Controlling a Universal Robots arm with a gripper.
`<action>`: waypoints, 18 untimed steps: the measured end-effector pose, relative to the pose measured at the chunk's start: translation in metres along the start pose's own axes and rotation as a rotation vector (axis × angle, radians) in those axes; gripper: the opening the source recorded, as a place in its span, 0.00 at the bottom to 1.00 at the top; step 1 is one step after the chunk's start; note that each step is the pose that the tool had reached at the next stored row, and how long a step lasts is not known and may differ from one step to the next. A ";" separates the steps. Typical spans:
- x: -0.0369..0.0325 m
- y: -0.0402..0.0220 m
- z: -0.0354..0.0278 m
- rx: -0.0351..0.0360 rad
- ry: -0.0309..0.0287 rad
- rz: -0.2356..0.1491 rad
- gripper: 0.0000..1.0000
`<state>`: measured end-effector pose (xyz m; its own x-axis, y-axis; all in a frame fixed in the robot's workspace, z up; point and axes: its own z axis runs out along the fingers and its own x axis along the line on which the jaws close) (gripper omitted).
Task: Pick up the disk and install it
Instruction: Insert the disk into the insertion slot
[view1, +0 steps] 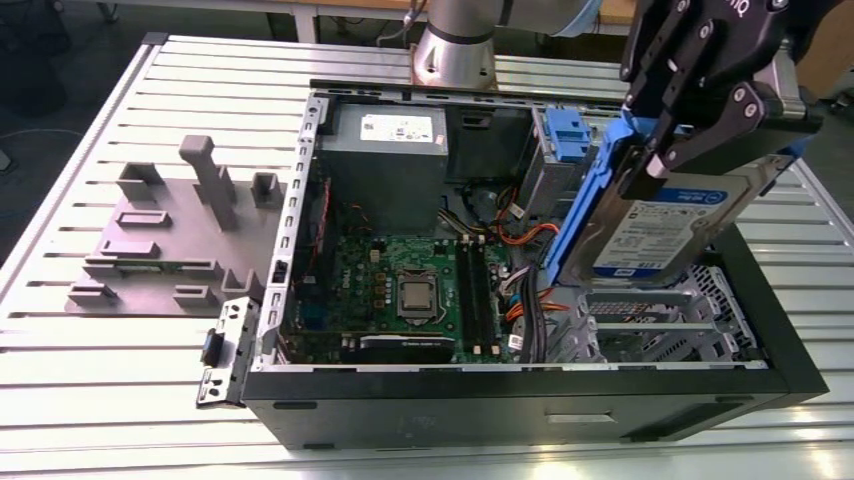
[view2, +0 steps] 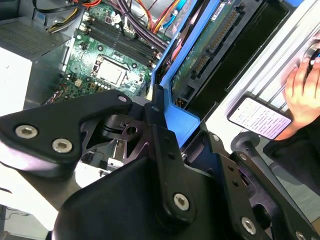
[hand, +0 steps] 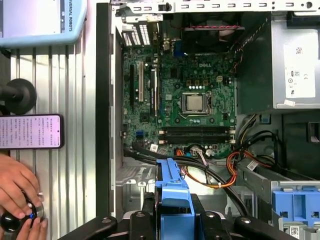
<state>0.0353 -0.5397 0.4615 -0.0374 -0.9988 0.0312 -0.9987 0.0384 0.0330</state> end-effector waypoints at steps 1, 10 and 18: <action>0.0000 -0.0011 0.0002 0.0000 0.0009 0.000 0.36; 0.0000 -0.0031 0.0004 0.0001 0.0020 0.000 0.36; -0.0005 -0.0161 0.0017 0.0001 0.0020 0.000 0.36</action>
<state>0.0513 -0.5399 0.4593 -0.0375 -0.9987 0.0333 -0.9987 0.0386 0.0329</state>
